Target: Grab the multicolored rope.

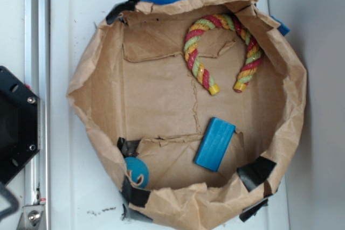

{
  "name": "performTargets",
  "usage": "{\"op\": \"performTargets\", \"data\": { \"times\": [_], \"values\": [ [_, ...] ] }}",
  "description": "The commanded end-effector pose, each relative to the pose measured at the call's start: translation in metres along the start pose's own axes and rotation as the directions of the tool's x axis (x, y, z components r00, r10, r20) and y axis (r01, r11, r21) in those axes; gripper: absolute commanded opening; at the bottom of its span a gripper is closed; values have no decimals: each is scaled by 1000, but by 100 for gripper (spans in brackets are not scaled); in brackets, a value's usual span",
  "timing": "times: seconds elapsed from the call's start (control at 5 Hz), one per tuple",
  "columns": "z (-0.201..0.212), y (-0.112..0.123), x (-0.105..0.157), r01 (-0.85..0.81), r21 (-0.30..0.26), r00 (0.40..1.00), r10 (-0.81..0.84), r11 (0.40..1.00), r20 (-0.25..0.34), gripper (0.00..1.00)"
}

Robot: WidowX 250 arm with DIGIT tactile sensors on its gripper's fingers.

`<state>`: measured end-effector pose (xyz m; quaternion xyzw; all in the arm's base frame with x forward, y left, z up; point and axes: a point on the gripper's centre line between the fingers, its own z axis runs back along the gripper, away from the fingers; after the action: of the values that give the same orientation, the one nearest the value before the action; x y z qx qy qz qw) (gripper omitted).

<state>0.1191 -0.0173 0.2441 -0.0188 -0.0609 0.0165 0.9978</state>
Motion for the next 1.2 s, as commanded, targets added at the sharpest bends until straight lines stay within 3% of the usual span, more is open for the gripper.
{"op": "performTargets", "data": {
  "times": [0.0, 0.2, 0.4, 0.8, 1.0],
  "values": [
    [0, 0, 0, 0, 0, 1000, 0, 1000, 0, 100],
    [-10, 4, 47, -71, -7, 997, 71, 997, 10, 100],
    [-18, 5, 71, -70, -1, 998, 70, 998, 1, 100],
    [-48, 12, 109, -217, -21, 975, 217, 976, 37, 100],
    [-52, 21, 123, -247, -62, 966, 251, 967, 68, 100]
  ]
}}
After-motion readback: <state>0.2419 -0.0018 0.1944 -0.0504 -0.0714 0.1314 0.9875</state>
